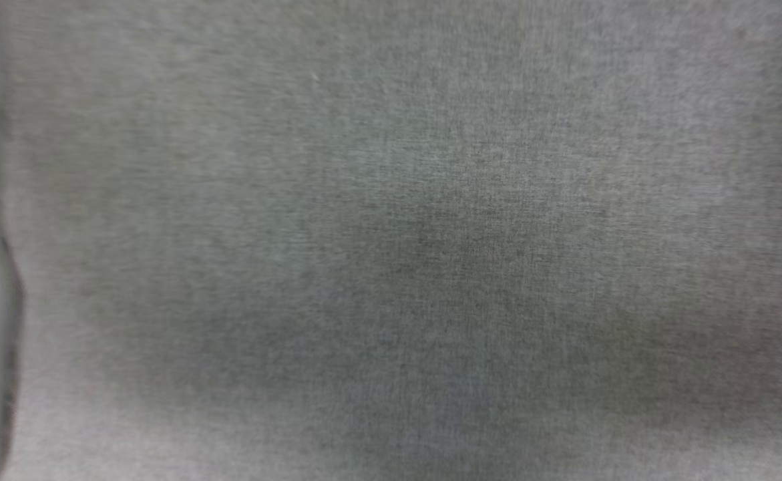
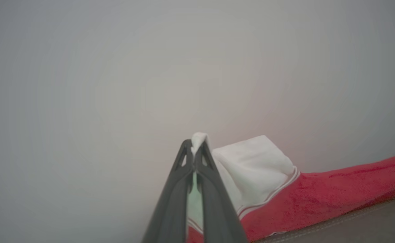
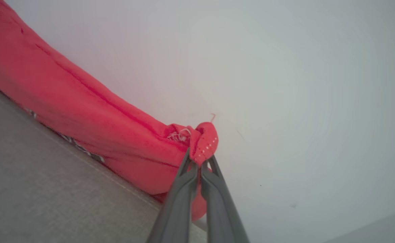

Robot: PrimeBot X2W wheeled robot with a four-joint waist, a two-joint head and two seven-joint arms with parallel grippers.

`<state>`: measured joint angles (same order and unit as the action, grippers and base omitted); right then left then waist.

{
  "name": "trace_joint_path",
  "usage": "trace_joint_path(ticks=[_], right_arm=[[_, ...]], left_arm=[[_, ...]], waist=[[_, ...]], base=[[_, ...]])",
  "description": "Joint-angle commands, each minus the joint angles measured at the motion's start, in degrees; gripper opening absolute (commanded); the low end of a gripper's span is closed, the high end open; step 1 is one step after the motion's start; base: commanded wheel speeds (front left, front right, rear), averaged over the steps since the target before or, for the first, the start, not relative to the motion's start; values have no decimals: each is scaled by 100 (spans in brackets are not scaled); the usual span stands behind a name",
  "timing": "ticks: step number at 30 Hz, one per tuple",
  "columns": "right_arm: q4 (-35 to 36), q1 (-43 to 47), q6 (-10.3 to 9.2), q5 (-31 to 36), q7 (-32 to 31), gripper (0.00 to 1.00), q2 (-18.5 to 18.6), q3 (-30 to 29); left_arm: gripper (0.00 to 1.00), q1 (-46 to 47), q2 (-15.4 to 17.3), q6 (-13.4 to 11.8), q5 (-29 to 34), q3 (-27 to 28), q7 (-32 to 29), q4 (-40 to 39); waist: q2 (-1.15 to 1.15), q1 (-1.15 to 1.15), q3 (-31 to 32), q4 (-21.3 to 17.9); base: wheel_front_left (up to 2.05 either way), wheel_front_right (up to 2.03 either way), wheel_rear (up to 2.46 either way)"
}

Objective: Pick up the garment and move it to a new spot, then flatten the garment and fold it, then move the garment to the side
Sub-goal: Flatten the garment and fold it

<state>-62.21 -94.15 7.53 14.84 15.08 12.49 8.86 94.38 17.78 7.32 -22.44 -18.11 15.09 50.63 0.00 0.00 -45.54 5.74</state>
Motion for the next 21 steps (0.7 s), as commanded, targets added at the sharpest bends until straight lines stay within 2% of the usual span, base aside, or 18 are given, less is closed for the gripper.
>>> trace_joint_path(ticks=[1, 3, 7, 15, 17, 21], right_arm=[[-62, 190, -8, -100, 9, 0, 28, 96], [-97, 382, -8, -305, 9, 0, 60, 249], [-113, 884, -8, -834, 10, 0, 155, 699], [179, 2403, -7, -2349, -22, 0, 530, 1888], [496, 2890, -8, -2794, -76, 0, 722, 2283], [1381, 3822, -8, -3665, -323, 0, 1412, 2923]], left_arm=[[0, -269, -24, 15, -98, -146, 2, 19], [0, -596, -38, 18, -339, -486, -18, 24], [0, -1346, 154, 16, -895, -1155, -169, -184], [0, -3101, 888, 16, -1908, -2212, -441, -1108], [0, -3585, 1075, 17, -2130, -2337, -483, -1383], [0, -4543, 1486, -39, -2431, -2394, -570, -1954]], waist=[[0, 0, 561, 104], [0, 0, 835, 121], [0, 0, 1339, 176], [0, 0, 2304, 268], [0, 0, 2509, 277], [0, 0, 2799, 270]], base=[[0, 0, 0], [0, 0, 0], [0, 0, 0], [0, 0, 0], [0, 0, 0], [0, 0, 0]])
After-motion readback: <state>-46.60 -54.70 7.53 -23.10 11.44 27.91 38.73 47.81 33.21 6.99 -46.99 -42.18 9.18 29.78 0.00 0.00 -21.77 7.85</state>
